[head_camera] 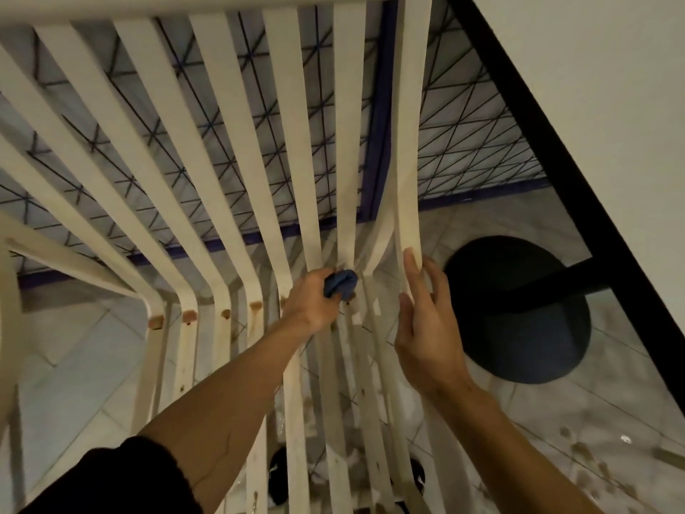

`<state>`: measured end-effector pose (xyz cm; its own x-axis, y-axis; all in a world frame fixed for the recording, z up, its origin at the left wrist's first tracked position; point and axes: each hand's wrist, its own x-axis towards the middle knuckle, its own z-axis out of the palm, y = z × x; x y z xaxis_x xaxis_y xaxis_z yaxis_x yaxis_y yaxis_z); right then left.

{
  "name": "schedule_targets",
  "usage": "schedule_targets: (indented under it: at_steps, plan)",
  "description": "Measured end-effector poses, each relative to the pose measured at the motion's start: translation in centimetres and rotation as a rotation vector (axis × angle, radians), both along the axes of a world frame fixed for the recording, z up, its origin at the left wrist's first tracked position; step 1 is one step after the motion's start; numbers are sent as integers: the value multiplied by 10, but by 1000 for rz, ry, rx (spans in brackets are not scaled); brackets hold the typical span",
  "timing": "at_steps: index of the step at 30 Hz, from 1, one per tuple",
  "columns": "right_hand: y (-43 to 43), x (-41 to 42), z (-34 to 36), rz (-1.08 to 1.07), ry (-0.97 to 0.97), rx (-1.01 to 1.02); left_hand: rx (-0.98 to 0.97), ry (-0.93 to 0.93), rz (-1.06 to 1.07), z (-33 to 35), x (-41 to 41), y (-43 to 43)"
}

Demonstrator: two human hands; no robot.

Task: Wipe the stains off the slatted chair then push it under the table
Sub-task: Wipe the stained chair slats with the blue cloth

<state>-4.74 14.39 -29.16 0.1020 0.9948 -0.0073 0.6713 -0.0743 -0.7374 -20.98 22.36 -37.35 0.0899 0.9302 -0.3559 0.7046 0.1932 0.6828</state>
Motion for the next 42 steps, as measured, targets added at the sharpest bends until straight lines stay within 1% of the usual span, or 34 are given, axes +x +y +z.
schedule_targets:
  at_steps: [4,7,12,19,25,30,34,36,39,42]
  plan:
    - [-2,1,0,11,-26,-7,7,25,-90,-7,2,4]
    - [-3,1,1,13,-18,1,49,54,-145,-13,7,7]
    - [-4,1,0,16,-33,-30,81,196,-230,-28,14,8]
    - [-3,0,4,23,-45,-62,10,274,-335,-37,18,6]
    - [-2,-1,7,26,-56,-62,-66,257,-313,-33,10,4]
    - [-3,-1,7,38,-30,-87,14,240,-277,-39,12,14]
    - [-3,1,5,50,-51,-87,58,257,-251,-43,16,14]
    - [-4,1,4,56,-56,-73,50,279,-256,-47,17,7]
    - [-6,1,2,52,-85,-38,-24,284,-288,-47,19,-5]
    - [-7,2,0,49,-86,30,-58,252,-307,-50,15,-16]
